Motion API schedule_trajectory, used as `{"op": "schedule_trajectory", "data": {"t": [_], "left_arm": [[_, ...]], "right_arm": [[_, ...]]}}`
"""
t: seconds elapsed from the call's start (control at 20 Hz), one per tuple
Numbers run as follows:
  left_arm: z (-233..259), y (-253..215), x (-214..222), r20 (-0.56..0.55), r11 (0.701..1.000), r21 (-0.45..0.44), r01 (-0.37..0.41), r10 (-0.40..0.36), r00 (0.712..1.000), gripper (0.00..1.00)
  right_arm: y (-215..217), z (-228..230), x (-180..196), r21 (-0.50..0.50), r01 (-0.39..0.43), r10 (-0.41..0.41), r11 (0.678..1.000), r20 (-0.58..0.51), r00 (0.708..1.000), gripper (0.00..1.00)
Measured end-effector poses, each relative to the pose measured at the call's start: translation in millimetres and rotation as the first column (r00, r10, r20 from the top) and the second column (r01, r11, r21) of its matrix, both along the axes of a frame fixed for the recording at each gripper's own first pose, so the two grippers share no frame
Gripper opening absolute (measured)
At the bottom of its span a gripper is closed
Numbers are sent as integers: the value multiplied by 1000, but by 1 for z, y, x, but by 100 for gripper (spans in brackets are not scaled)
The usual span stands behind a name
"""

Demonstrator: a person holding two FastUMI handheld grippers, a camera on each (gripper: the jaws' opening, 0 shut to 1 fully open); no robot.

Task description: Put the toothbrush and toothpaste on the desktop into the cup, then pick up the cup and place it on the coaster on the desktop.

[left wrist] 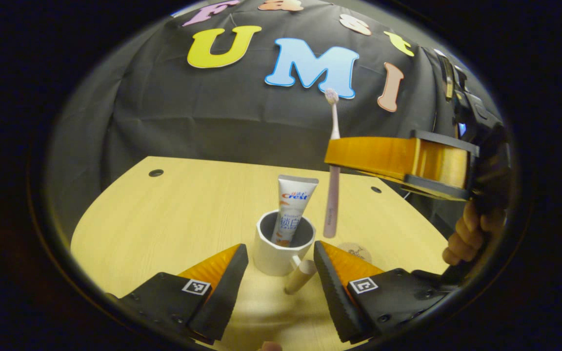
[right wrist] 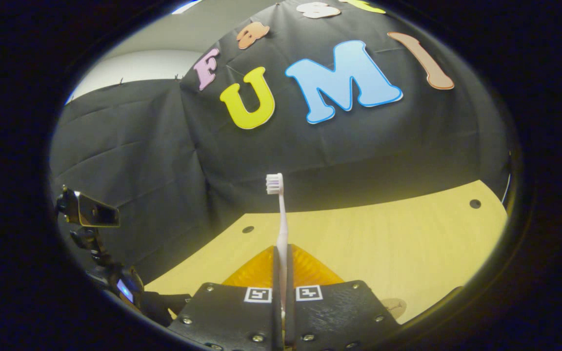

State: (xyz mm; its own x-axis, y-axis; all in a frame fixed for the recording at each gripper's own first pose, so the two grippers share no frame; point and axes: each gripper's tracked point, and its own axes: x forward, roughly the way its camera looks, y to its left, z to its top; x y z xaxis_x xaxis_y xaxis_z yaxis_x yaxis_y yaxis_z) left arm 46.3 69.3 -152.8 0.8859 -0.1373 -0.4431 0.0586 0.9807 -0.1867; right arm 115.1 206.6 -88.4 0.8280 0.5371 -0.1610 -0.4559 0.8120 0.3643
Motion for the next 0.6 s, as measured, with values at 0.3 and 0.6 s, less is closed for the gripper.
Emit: {"op": "schedule_trajectory", "data": {"t": [0.3, 0.6], "left_arm": [[-10, 10, -10, -30, 1000, -22, -11, 11, 999, 88], [-9, 7, -9, -28, 1000, -31, -4, 4, 1000, 87]], "right_arm": [[24, -7, 16, -41, -11, 13, 999, 49, 999, 4], [26, -21, 14, -85, -20, 23, 996, 28, 999, 6]]}}
